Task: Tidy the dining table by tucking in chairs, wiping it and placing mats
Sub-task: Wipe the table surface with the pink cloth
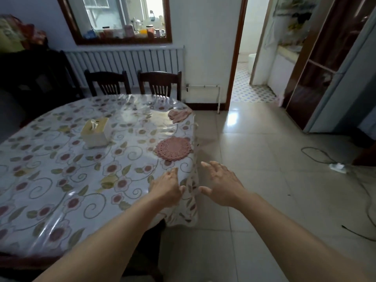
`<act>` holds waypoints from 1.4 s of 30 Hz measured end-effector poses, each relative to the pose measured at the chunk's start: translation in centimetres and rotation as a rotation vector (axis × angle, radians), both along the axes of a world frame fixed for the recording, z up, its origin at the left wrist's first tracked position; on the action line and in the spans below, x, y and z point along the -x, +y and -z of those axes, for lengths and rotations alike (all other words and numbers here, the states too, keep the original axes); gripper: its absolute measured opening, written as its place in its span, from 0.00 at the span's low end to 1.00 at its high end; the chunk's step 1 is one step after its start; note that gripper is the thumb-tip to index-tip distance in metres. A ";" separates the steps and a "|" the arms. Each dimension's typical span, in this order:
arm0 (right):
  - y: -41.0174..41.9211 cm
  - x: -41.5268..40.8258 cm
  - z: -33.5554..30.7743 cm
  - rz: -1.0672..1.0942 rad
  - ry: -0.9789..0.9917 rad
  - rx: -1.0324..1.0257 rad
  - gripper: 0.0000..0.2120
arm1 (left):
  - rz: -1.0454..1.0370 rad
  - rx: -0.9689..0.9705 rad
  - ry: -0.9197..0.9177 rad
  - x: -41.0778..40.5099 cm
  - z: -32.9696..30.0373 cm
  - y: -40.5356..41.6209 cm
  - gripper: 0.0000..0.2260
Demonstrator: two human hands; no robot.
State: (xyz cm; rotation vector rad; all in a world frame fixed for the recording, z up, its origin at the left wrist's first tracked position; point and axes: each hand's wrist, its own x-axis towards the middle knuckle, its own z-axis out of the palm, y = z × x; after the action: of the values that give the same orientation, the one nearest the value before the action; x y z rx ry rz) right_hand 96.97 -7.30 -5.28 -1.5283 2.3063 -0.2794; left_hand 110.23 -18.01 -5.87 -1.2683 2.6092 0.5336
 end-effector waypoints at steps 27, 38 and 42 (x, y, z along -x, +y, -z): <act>-27.1 42.2 -1.4 -0.484 0.042 0.036 0.25 | -0.580 -0.069 0.266 38.2 -1.5 -17.8 0.22; -43.1 44.6 5.7 -0.870 0.165 -0.094 0.23 | -0.855 -0.102 0.166 39.5 3.3 -27.8 0.32; -49.0 44.6 8.4 -0.918 0.160 -0.143 0.25 | -0.909 -0.130 0.149 39.8 6.4 -33.7 0.32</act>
State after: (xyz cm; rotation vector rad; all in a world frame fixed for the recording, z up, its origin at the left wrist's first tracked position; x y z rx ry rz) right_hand 52.39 -56.26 -13.69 -2.3696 1.4389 0.2512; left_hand 70.47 -51.69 -12.27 -2.4010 1.9052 0.9252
